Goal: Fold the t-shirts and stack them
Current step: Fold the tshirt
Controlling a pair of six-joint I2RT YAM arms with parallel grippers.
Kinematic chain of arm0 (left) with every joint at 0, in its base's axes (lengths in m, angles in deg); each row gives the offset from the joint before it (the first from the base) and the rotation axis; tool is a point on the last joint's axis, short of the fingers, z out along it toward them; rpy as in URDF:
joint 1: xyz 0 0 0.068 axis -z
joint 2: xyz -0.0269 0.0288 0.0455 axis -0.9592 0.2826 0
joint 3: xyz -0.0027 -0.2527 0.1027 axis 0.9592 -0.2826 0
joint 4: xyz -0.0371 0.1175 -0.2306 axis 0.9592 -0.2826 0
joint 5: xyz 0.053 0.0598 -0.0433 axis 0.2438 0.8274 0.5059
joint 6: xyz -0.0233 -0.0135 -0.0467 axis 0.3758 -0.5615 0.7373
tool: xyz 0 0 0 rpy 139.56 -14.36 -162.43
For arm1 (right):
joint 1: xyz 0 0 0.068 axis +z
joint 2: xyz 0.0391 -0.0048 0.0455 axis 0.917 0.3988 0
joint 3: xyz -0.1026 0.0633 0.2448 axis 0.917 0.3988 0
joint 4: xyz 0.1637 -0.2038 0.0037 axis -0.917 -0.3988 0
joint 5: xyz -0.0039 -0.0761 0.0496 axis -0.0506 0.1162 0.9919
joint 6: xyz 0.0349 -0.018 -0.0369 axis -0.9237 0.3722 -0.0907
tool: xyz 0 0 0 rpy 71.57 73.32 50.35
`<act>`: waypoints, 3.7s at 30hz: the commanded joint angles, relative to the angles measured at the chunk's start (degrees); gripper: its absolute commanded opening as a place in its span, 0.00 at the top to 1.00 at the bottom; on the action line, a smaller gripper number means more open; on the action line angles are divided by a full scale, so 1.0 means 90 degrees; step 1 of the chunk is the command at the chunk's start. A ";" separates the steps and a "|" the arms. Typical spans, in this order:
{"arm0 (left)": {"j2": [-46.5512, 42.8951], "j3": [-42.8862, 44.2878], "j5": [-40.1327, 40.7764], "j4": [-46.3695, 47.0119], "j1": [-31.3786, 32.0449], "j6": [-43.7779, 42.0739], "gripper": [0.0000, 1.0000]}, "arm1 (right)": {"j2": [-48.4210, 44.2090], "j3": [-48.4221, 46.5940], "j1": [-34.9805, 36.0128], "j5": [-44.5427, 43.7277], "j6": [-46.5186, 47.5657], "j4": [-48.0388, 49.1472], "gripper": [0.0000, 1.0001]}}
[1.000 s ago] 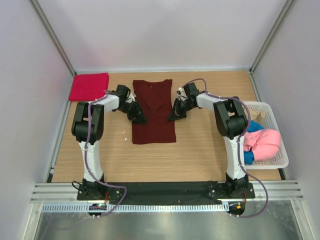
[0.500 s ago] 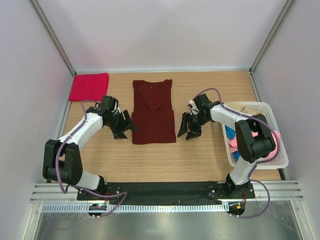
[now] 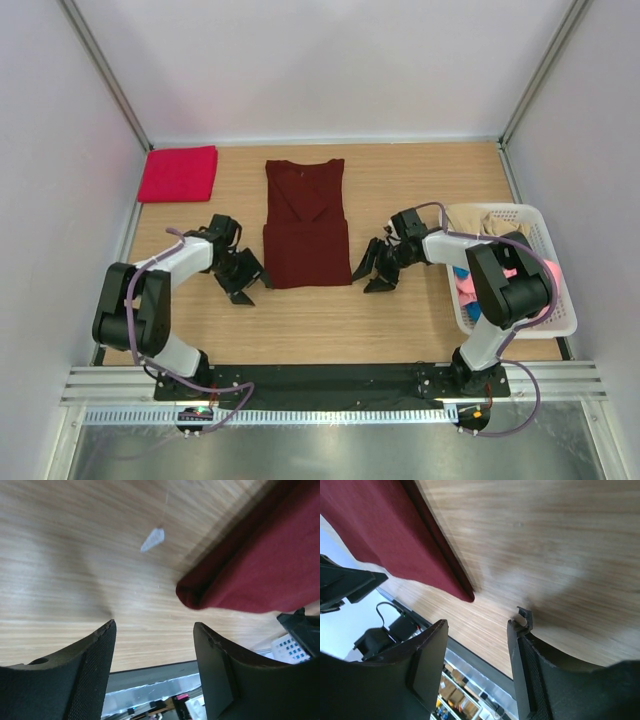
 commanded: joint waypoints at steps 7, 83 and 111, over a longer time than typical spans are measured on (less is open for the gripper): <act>0.0687 0.0262 0.0259 0.0753 -0.0031 0.0411 0.49 | 0.0115 0.0041 0.0118 -0.0698 -0.0354 0.0530 0.46; 0.1489 0.0693 0.0346 0.0665 -0.0109 -0.0380 1.00 | 0.0858 -0.0261 0.0587 -0.1314 -0.0677 0.0589 0.99; -0.3324 -0.1574 0.0190 -0.1520 0.0838 0.0401 1.00 | -0.3126 0.1672 0.2120 -0.2563 -0.0706 -0.0972 0.99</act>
